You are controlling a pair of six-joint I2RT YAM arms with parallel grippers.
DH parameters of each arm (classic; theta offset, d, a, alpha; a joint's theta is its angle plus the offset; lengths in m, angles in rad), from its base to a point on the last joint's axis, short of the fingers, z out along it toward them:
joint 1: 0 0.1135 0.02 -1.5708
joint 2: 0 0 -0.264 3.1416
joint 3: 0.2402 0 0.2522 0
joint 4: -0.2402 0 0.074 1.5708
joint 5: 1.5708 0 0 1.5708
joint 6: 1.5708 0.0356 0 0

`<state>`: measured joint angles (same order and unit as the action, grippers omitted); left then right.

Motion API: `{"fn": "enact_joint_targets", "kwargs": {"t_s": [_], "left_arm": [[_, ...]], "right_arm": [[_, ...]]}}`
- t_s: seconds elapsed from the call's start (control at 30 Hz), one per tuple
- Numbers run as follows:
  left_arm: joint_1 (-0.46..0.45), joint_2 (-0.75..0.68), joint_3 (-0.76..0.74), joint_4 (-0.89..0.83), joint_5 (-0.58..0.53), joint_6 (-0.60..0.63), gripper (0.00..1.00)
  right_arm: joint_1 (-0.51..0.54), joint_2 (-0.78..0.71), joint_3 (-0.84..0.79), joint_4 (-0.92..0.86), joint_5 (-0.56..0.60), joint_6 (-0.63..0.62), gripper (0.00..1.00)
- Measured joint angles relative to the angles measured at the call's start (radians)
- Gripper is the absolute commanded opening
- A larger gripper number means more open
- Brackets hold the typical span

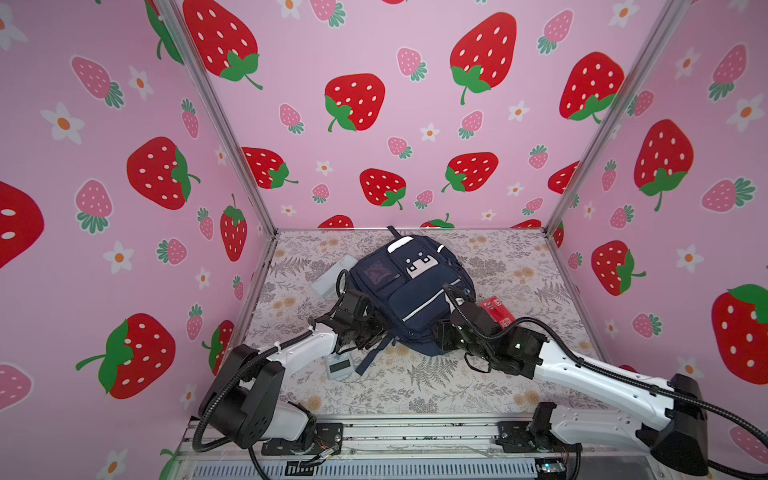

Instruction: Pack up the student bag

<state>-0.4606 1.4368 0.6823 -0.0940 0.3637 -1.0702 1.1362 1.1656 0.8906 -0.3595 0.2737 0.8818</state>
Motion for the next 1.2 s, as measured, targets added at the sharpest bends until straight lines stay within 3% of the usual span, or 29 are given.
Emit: {"fn": "enact_joint_targets", "kwargs": {"t_s": [0.13,0.23,0.4,0.6,0.8,0.9,1.2], "left_arm": [[0.006,0.061,-0.003,0.021,-0.001,-0.013,0.47],[0.009,0.107,-0.003,0.060,0.012,-0.030,0.40],[0.013,0.136,-0.003,0.140,0.043,-0.058,0.20],[0.014,0.087,-0.003,0.176,0.053,-0.074,0.00],[-0.003,0.072,-0.003,0.207,0.065,-0.088,0.00],[-0.018,0.069,-0.003,0.234,0.073,-0.102,0.00],[-0.042,0.022,-0.003,0.300,0.085,-0.105,0.00]], "right_arm": [[0.053,0.053,-0.027,0.061,0.032,0.061,0.42],[0.062,0.108,-0.064,0.129,0.018,0.095,0.39],[0.066,0.255,-0.048,0.210,-0.017,0.121,0.28],[0.066,0.388,0.045,0.233,-0.056,0.126,0.28],[0.055,0.444,0.099,0.243,-0.066,0.142,0.36],[0.043,0.468,0.112,0.243,-0.068,0.161,0.45],[0.016,0.545,0.190,0.183,-0.028,0.206,0.44]]}}
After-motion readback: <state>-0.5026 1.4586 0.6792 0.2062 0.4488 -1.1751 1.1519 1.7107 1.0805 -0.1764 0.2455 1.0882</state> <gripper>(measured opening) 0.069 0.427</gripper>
